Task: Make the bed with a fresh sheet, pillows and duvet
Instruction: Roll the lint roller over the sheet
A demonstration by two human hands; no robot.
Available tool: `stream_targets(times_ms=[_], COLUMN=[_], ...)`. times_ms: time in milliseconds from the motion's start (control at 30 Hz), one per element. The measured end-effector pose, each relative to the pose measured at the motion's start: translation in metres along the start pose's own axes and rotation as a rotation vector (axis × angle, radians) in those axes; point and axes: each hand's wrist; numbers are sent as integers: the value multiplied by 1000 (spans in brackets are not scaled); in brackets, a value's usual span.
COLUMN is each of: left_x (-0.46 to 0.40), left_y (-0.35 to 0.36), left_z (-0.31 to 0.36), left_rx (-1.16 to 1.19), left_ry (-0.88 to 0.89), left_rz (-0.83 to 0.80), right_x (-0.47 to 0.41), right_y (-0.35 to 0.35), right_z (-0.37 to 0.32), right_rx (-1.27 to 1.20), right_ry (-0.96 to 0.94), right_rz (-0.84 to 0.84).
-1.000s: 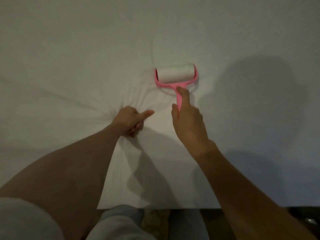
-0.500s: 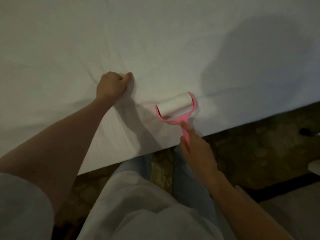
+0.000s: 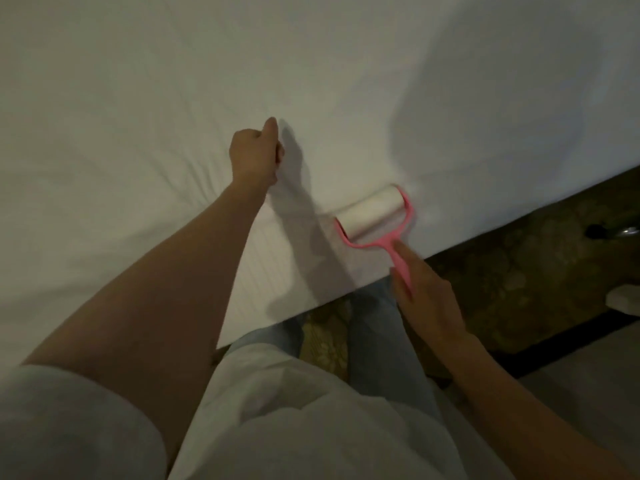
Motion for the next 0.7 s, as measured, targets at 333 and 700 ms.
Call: stream_targets(times_ms=[333, 700], left_x=[-54, -96], left_y=[9, 27], left_z=[29, 24], left_rx=[946, 727], left_ry=[-530, -794], left_rz=[155, 340], right_x=[-217, -427], right_y=[-21, -33], right_z=[-152, -278], right_rx=[29, 130], right_ry=[-158, -373], right_rz=[92, 137])
Point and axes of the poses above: each hand's wrist, its own x-axis away from the middle knuckle, its own y-axis out of the palm, z = x × y, and after that the axes turned 7 degrees about z, right-handed
